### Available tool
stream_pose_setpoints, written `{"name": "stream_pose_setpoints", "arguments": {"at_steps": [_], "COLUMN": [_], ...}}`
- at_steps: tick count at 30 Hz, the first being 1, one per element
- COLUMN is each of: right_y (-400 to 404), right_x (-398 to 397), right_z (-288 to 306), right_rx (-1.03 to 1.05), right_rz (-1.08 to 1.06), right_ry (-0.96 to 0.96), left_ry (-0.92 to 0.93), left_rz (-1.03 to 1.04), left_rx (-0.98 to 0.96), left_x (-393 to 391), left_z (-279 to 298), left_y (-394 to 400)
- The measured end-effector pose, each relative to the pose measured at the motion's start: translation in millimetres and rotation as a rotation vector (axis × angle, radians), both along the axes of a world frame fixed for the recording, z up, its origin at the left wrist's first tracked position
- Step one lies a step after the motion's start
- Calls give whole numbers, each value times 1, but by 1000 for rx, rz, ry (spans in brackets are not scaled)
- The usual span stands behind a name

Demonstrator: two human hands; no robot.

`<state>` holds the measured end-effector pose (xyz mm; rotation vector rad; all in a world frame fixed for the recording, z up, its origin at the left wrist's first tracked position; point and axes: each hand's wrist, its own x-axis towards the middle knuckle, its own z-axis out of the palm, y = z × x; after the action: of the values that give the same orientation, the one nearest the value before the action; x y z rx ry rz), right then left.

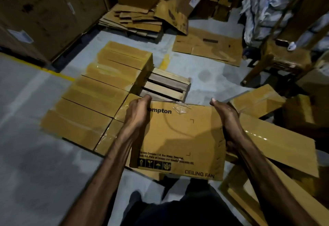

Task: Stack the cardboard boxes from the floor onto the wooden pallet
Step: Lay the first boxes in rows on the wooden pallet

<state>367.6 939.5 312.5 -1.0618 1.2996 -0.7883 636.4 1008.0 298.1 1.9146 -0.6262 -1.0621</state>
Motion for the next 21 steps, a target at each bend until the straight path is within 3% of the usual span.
{"name": "stream_pose_setpoints", "arguments": {"at_steps": [12,21], "right_y": [-199,-272], "right_x": [-81,-36], "right_z": [-12,-8], "right_rx": [0,73], "right_rz": [319,484], "right_ry": [106,163], "left_ry": [85,87], "left_rz": [208,404], "left_rx": [49,45], "left_x": [-116,-107], "left_z": [-7,-6], "left_y": [-113,-148]}}
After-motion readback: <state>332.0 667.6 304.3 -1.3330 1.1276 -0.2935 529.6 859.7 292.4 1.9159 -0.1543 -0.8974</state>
